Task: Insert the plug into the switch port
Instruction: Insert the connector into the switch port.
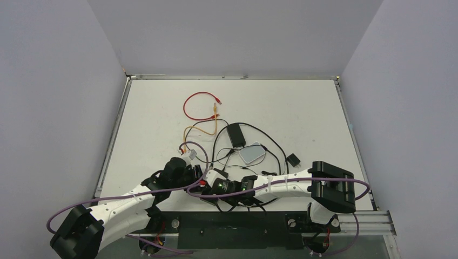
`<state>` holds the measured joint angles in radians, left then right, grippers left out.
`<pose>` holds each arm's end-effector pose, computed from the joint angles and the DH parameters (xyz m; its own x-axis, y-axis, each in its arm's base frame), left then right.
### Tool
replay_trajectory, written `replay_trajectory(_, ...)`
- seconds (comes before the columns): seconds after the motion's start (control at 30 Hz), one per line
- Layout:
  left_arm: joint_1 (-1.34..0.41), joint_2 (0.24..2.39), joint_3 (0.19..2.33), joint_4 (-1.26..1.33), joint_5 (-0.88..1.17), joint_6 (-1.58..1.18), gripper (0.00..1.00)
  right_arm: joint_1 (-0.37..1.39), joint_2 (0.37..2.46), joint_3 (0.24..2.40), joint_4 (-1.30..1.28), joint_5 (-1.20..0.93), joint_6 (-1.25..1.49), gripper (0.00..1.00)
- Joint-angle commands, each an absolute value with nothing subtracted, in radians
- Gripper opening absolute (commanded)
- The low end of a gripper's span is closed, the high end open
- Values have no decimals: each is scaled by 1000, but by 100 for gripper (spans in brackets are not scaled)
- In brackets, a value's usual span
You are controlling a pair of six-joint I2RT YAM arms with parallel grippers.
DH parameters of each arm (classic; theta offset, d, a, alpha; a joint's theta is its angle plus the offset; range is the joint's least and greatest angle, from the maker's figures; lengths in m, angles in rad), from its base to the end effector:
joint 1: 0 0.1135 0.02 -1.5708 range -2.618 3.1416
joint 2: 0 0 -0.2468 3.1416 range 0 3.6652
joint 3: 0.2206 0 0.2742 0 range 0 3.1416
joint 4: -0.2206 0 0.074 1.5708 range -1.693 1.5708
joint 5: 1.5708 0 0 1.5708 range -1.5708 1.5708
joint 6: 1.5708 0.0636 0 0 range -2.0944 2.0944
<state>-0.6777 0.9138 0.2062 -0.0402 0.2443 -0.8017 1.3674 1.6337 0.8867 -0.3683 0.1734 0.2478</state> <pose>0.1548 -0.1443 0.0883 -0.9049 -0.1667 -0.3917 0.1386 0.7547 -0.6412 0.0780 0.3236 0.0993 -0.4087 -0.7856 -0.4645 -0.8759 0.4807 -0.0423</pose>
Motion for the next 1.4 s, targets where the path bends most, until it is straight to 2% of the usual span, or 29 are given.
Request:
replay_trajectory(0.0, -678, 905, 212, 25, 272, -785, 39, 1354, 1644, 926, -341, 215, 261, 0)
replay_trajectory(0.47, -679, 934, 214, 45, 274, -784, 39, 1375, 1676, 959, -333, 176, 249, 0)
replay_trajectory(1.03, -679, 961, 215, 59, 279, -774, 39, 1380, 1589, 940, -322, 265, 272, 0)
replay_trajectory(1.37, -678, 960, 210, 68, 297, -777, 39, 1380, 1622, 939, -272, 244, 276, 0)
